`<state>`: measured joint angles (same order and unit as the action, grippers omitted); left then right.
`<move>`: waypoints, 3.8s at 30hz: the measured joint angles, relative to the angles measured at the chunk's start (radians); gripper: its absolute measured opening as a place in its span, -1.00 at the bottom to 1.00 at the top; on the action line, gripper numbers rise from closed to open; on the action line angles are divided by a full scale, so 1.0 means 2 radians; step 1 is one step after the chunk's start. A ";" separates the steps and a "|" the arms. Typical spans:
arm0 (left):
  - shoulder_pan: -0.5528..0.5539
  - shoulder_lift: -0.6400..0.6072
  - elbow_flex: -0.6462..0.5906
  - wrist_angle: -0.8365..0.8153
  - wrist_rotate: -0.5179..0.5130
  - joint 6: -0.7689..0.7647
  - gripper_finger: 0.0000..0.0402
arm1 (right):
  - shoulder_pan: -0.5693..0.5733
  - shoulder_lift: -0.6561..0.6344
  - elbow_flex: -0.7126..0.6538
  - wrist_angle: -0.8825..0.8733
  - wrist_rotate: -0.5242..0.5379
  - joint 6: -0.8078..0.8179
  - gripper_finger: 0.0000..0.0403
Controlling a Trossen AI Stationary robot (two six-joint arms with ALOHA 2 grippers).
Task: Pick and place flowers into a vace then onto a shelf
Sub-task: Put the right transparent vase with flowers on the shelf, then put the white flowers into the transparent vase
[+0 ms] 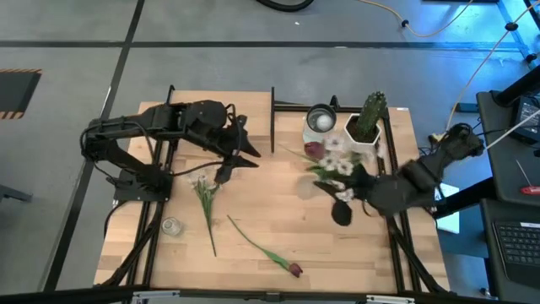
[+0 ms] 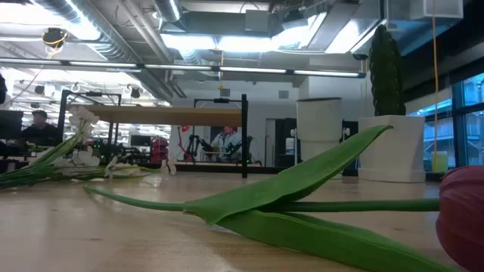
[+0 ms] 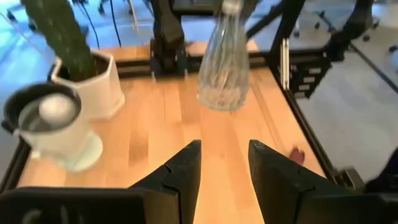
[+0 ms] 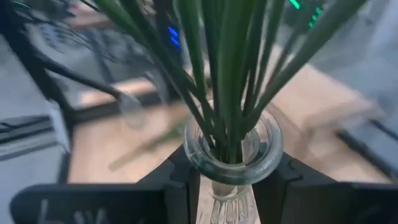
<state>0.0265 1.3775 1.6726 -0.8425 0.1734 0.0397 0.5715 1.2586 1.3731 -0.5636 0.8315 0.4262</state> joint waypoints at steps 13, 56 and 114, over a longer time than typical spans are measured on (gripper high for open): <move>0.000 -0.117 0.000 -0.095 -0.068 -0.013 -0.37 | -0.252 0.068 0.009 0.275 -0.304 -0.218 -0.51; 0.000 -0.154 0.000 -0.142 -0.113 -0.009 -0.37 | -0.508 0.467 0.446 -0.037 -0.457 -0.255 -0.51; 0.000 -0.154 0.000 -0.142 -0.113 -0.010 -0.37 | -0.500 0.453 0.445 -0.195 -0.453 -0.249 0.42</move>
<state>0.0261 1.0691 1.6733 -1.1271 -0.0521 0.0199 -0.4284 2.1643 2.2635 -0.9542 -0.0753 -0.0725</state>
